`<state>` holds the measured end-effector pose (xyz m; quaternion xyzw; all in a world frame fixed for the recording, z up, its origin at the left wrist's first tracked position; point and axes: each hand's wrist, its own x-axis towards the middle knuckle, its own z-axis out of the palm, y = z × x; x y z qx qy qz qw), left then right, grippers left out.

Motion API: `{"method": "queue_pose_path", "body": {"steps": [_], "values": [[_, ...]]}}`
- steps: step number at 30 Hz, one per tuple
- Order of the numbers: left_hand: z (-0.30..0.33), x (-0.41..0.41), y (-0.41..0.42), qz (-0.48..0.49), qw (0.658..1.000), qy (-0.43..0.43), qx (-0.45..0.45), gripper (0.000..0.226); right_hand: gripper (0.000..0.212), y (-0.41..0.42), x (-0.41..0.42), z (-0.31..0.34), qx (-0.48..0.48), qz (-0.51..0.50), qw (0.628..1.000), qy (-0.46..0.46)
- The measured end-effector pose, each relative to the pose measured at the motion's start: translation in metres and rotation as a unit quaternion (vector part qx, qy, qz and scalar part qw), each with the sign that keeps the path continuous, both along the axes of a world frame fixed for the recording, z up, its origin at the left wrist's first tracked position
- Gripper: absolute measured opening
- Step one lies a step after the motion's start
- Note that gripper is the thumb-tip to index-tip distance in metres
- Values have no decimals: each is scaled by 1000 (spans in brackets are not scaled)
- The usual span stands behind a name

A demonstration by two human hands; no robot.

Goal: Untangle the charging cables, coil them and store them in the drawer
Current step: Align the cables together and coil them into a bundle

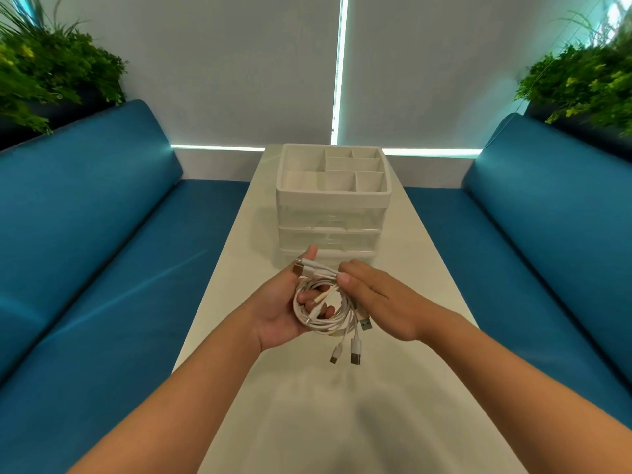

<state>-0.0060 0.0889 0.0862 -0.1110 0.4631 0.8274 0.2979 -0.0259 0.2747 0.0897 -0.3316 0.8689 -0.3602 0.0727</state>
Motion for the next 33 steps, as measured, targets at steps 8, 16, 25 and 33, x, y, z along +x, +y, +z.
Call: {"method": "queue_pose_path", "body": {"steps": [8,16,25,33], "values": [[0,7,1,-8,994,88,63,25,46,-10,5,11,-121,-38,988,-85],[-8,7,3,4,993,115,17,41,47,-5,4,4,-115,-64,985,-112],[-8,14,4,-62,982,162,-73,43,36,5,-3,3,-108,-72,987,-90],[-13,12,8,-28,967,186,-173,37,34,0,1,-8,-95,-81,991,-57]]}}
